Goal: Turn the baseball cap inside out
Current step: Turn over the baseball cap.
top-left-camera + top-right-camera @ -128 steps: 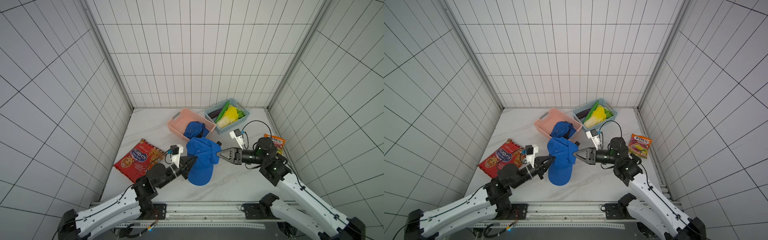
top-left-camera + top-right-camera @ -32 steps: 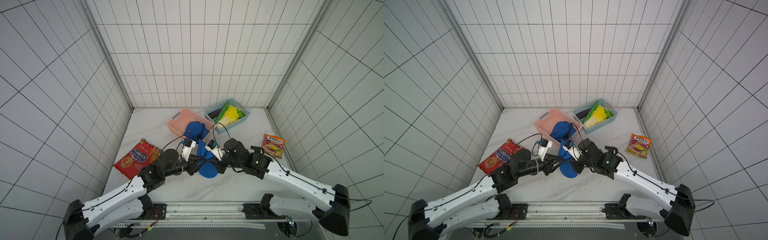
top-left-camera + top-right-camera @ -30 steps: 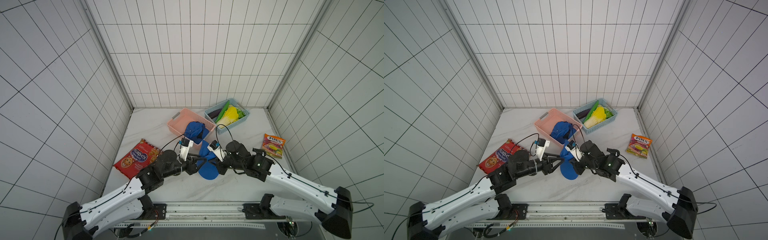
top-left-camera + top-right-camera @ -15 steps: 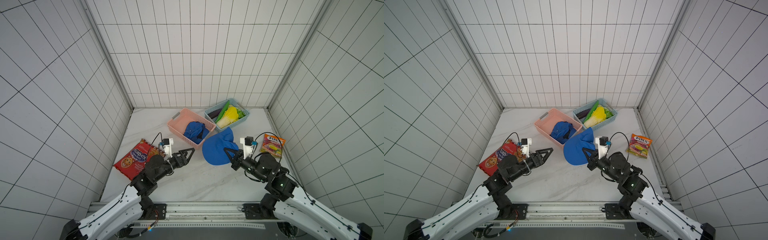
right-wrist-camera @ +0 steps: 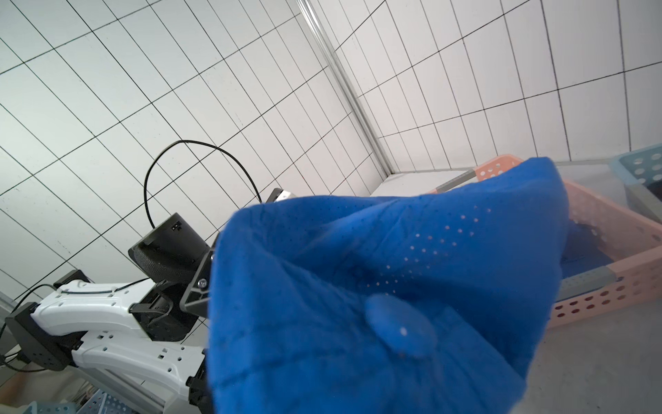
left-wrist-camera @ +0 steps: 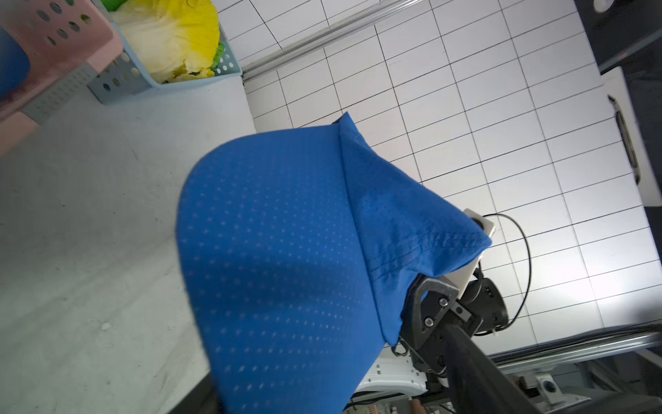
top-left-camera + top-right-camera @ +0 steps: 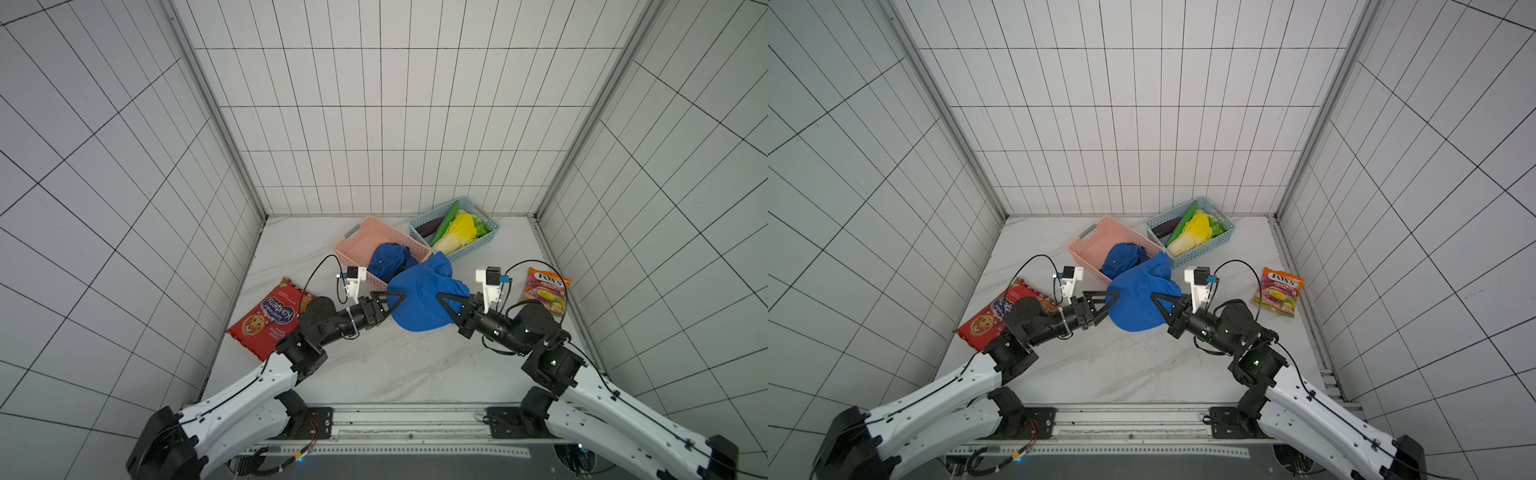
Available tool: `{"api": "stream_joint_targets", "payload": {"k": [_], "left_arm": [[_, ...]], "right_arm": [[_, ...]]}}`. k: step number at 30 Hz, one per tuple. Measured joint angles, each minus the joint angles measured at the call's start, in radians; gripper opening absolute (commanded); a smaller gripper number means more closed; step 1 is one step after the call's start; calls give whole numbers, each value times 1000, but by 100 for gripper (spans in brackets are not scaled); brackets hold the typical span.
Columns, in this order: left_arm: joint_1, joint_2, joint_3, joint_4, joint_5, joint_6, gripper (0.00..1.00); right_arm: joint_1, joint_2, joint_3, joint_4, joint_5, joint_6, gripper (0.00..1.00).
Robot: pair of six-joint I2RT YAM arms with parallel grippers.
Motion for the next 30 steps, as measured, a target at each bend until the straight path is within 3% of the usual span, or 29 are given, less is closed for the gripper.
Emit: {"api": "stream_joint_targets", "payload": {"k": [5,7,10,14,19,24,30], "left_arm": [[0,-7,2,3,3,-3,16],[0,-26,-2,3,-8,-8,1],[0,-77,-13,1,-35,-4,0],[23,-164,-38,-61,-91,24,0],[169,-237,-40,-190,-51,80,0],[338,-219,-7,-343,118,203,0],[370,-164,125,-540,347,461,0]], "right_arm": [[0,13,5,4,-9,2,1],[0,11,5,-6,-7,1,16],[0,3,5,-53,11,2,59],[-12,-61,5,-130,58,3,79],[-95,-163,16,-274,94,21,90],[-244,-221,33,-386,39,89,91],[-352,-150,40,-441,-134,233,91]]}}
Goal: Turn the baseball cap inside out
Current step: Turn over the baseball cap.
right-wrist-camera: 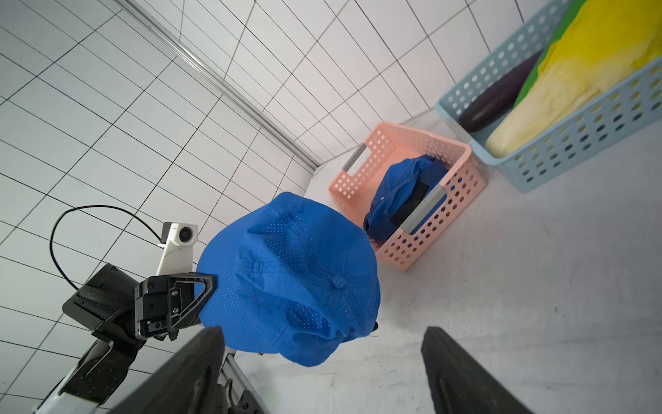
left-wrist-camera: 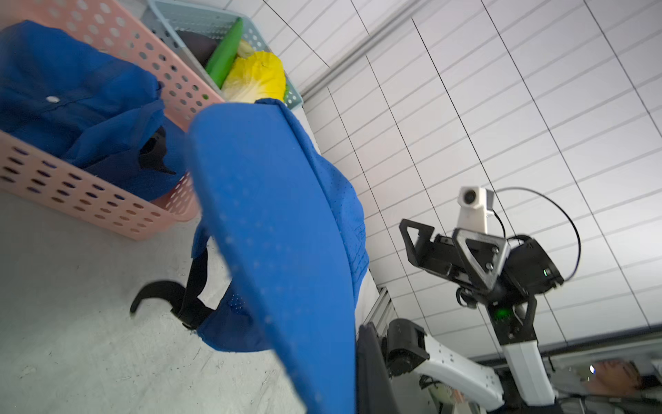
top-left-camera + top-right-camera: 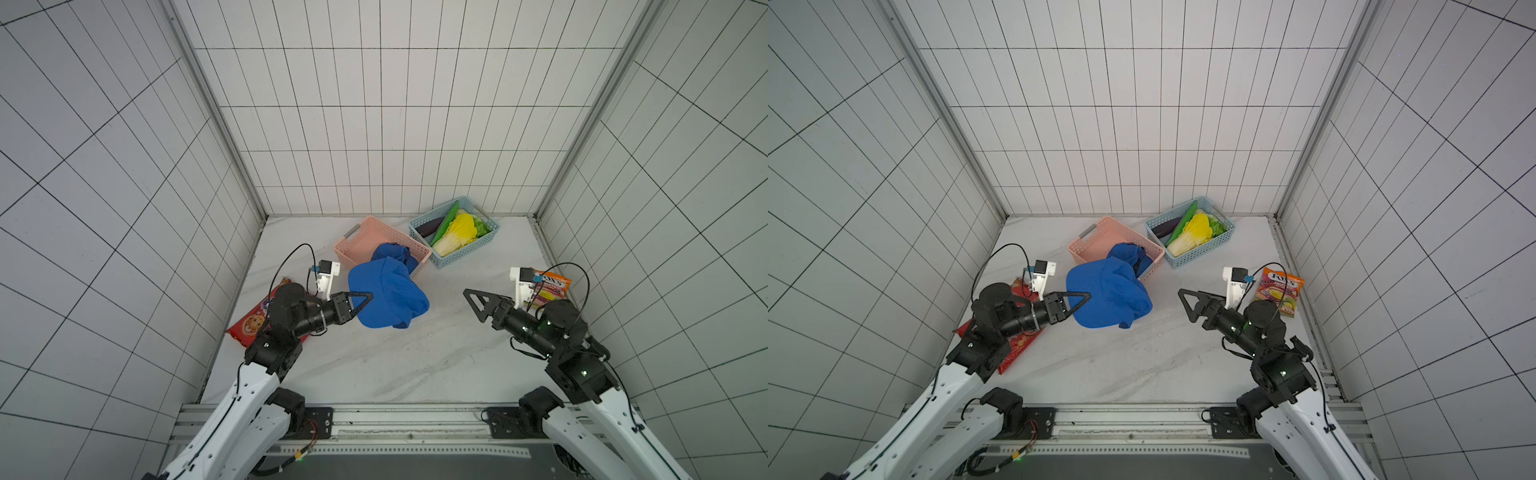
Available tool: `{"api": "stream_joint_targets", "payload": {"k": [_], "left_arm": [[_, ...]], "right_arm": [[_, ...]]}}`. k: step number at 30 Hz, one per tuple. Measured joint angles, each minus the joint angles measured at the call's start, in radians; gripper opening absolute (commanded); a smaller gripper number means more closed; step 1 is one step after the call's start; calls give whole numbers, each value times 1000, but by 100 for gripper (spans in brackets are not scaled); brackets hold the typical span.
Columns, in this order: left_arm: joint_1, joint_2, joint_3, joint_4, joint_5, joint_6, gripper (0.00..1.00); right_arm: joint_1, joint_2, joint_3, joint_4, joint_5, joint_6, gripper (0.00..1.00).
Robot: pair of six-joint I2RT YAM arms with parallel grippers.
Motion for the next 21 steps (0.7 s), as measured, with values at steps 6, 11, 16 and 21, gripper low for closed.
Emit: {"api": "stream_joint_targets", "payload": {"k": [6,11,16,21], "left_arm": [[0,28,42,-43,160,154,0],[-7,53,42,-24,240,170,0],[-29,54,42,21,270,169,0],[-39,54,42,62,273,157,0]], "right_arm": [[-6,96,0,12,-141,130,90],[-5,136,-19,103,-228,228,93],[-2,168,-31,158,-276,272,94],[9,177,-44,174,-282,286,94]]}}
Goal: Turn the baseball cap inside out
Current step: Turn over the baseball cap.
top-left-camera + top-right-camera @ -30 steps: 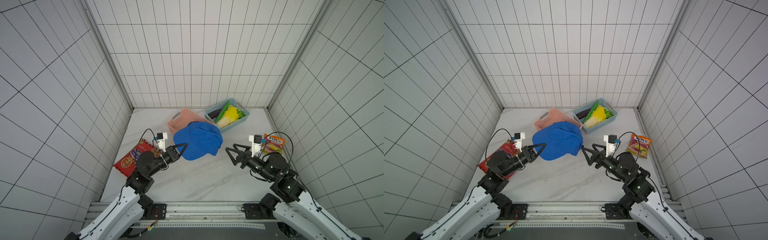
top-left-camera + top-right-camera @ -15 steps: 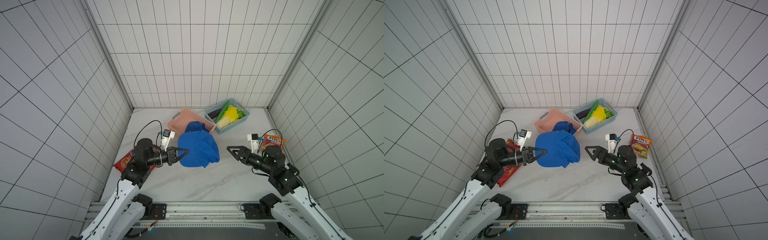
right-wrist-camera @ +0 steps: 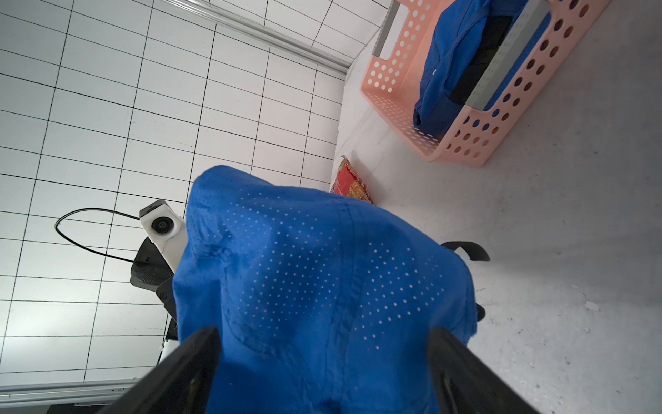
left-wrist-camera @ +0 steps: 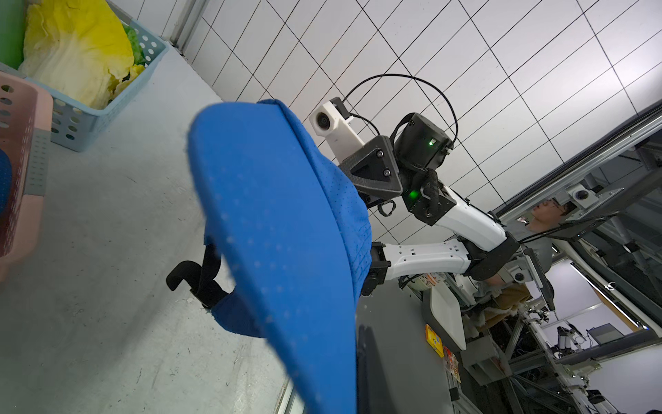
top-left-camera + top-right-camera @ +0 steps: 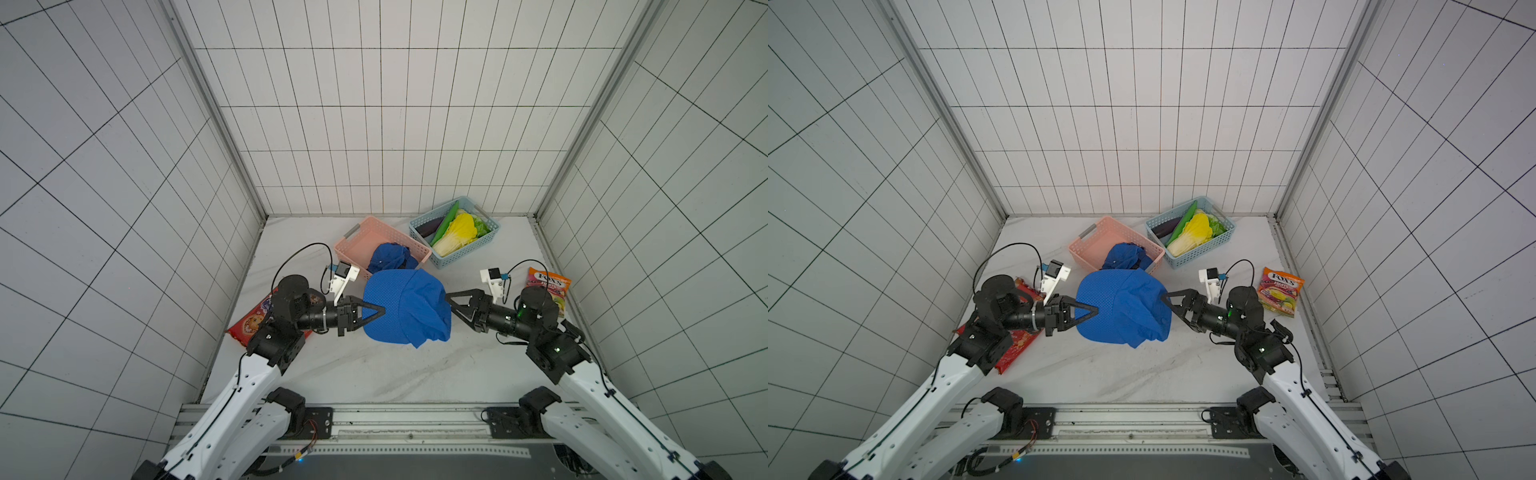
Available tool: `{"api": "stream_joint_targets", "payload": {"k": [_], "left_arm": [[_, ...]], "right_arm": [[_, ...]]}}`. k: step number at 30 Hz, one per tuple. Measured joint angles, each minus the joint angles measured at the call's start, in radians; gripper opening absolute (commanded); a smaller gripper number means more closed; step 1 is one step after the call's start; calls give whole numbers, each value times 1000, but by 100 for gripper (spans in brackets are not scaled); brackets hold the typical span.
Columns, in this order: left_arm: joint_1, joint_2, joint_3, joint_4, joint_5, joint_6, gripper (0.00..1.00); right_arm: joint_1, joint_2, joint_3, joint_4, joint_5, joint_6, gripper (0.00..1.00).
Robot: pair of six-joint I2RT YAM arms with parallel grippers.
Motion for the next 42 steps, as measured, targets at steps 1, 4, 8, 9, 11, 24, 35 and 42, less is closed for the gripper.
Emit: {"api": "stream_joint_targets", "payload": {"k": [1,4,8,9,11,24,35,42], "left_arm": [[0,0,0,10,0,-6,0],[-1,0,0,42,-2,-22,0],[-2,0,-5,72,-11,-37,0],[-2,0,-8,75,-16,-39,0],[-2,0,-16,75,-33,-38,0],[-2,3,-37,-57,-166,20,0],[-12,54,-97,-70,-238,-18,3],[-79,151,-166,41,-264,-71,0]], "right_arm": [[1,5,-1,3,-3,1,94],[8,25,-1,8,-12,6,87],[28,61,0,34,-37,15,64],[31,71,0,44,-45,16,59],[35,89,6,67,-63,24,52],[39,85,143,-66,-28,-135,5],[38,19,145,-197,108,-222,3],[32,22,90,-220,171,-224,4]]}}
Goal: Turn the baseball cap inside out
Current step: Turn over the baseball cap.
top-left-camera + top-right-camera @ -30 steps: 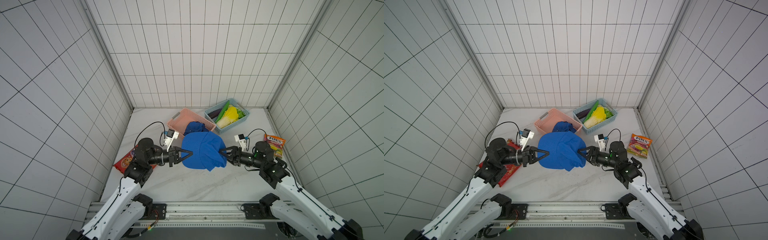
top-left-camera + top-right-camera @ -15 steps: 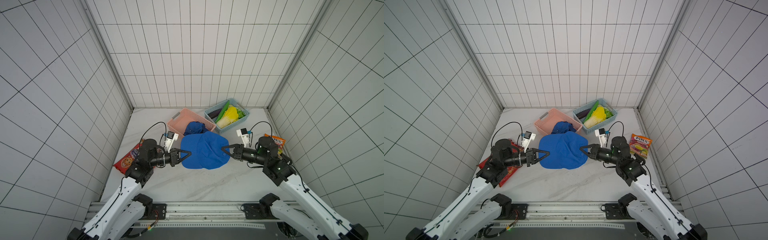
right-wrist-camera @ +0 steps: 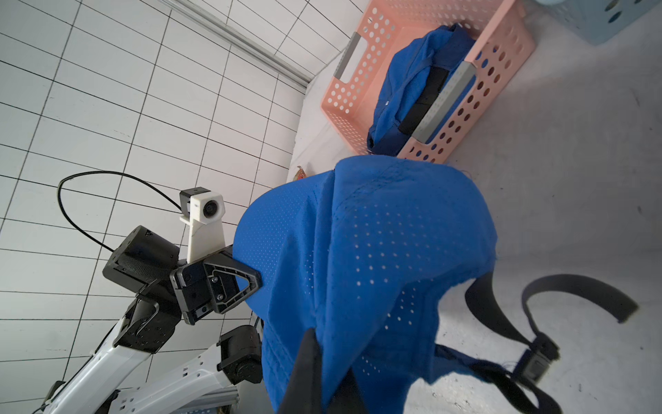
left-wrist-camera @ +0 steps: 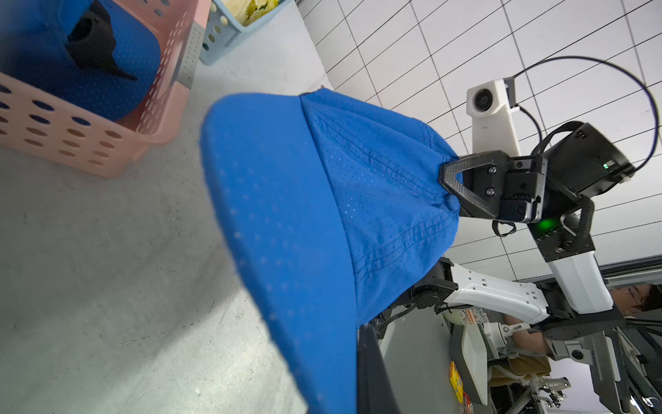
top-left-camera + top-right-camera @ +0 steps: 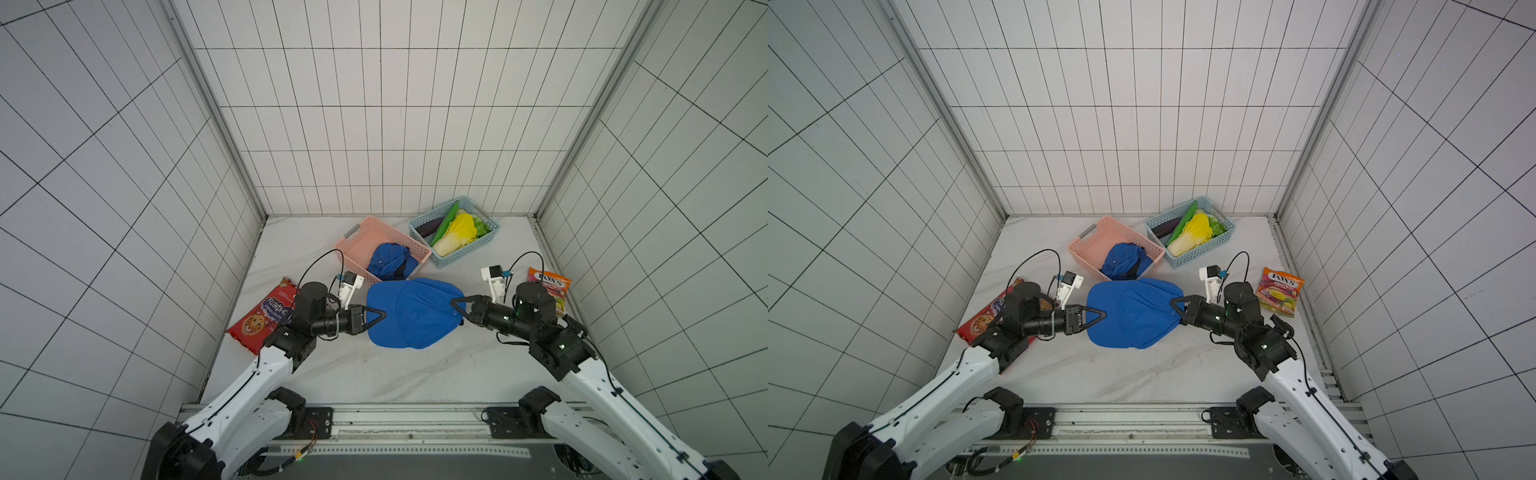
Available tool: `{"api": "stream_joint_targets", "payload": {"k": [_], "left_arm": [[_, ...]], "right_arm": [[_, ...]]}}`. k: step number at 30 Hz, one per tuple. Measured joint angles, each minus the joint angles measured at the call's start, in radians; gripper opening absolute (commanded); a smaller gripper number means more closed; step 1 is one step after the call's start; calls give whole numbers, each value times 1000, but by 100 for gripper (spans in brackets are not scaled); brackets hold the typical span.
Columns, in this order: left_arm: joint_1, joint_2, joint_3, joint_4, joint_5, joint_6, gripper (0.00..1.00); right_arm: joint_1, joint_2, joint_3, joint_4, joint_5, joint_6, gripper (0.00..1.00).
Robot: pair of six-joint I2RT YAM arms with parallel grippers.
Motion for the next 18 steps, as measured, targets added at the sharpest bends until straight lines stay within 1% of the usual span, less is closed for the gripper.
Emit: {"api": "stream_joint_targets", "payload": {"k": [2,3,6,8,9,10,13,18], "left_arm": [[-58,46,-25,51,-41,-26,0],[-85,70,-34,77,-64,-37,0],[-141,140,-54,136,-131,-60,0],[-148,173,-70,162,-172,-72,0],[-148,184,-79,174,-191,-75,0],[-148,193,-89,187,-209,-79,0],[-148,213,-109,212,-247,-89,0],[-148,213,-132,242,-281,-101,0]], "right_arm": [[0,26,-5,-5,5,-15,8],[0,42,-5,-10,9,-28,12],[3,94,-4,-56,51,-82,32],[7,115,-3,-111,103,-121,47],[8,120,-3,-140,132,-139,53],[8,121,-3,-173,163,-158,57],[8,104,-3,-249,239,-196,62],[43,67,6,-337,348,-218,62]]}}
